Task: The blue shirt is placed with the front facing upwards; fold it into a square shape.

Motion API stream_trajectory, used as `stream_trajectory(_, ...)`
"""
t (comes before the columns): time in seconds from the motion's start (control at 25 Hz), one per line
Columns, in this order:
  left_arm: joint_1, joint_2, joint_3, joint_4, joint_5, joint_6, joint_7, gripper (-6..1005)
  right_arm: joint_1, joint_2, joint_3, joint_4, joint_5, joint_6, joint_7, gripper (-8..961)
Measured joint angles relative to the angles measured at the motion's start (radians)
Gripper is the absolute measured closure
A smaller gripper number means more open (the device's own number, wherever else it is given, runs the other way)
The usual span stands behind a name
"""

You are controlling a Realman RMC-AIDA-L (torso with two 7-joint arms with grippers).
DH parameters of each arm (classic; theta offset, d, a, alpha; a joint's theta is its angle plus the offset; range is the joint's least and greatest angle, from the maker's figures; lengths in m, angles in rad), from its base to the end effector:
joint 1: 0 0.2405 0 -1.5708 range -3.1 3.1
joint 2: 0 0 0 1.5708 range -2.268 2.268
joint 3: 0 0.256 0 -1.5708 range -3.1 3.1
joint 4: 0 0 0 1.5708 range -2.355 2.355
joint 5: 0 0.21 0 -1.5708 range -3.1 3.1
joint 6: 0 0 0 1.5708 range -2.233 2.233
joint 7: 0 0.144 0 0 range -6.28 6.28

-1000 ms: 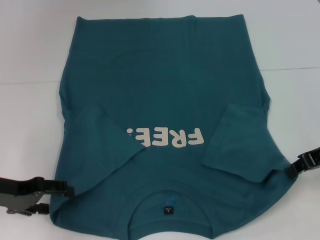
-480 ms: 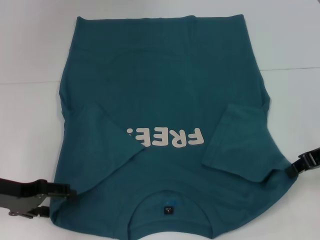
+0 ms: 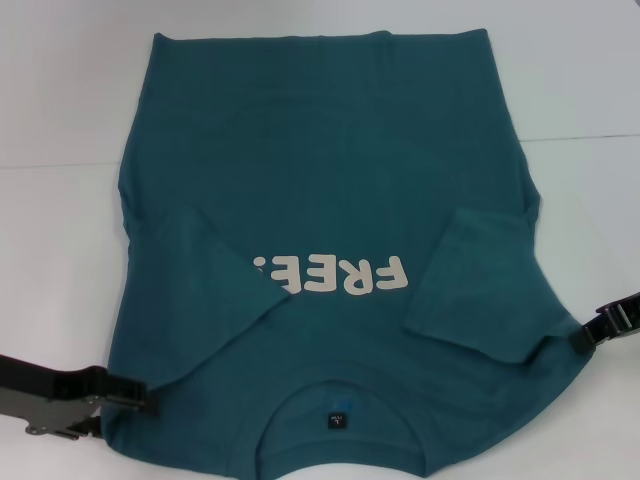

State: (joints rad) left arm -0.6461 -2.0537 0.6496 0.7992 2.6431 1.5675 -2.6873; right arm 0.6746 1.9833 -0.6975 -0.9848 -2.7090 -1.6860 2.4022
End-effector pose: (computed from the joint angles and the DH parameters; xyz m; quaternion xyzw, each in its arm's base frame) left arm -0.2961 0.3395 0.0187 -0.6962 -0.7108 0.0071 0.1003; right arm 0.2819 0.3578 0.0791 -0.8188 0.5465 -0.0827 0.1550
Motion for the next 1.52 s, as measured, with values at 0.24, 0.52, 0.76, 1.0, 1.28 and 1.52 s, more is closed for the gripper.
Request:
stream_trajectory(0.24, -0.005, 0.000, 0.017, 0.000, 0.002, -0.018, 0.002, 252, 0.000, 0.000, 0.000, 0.000, 0.000, 0.000, 0.000, 910)
stream_trajectory(0.52, -0.006, 0.002, 0.014, 0.001, 0.015, -0.037, 0.001, 553, -0.002, -0.001, 0.000, 0.000, 0.000, -0.001, 0.000, 911)
stream_trajectory(0.76, -0.005, 0.003, 0.012, 0.002, 0.016, -0.044, 0.001, 804, 0.002, -0.001, -0.001, 0.000, 0.000, -0.002, -0.006, 911)
stream_trajectory(1.0, -0.002, 0.002, 0.011, 0.005, 0.018, -0.044, 0.008, 892, 0.000, -0.002, 0.000, 0.000, 0.000, -0.001, -0.016, 911)
stream_trajectory(1.28, 0.003, 0.000, 0.009, 0.008, 0.017, -0.035, 0.067, 895, -0.016, -0.002, 0.006, 0.000, 0.000, -0.001, -0.068, 911)
stream_trajectory(1.52, 0.035, -0.008, -0.021, 0.021, 0.007, -0.033, 0.146, 898, -0.045, -0.002, 0.052, -0.003, 0.036, -0.007, -0.147, 911)
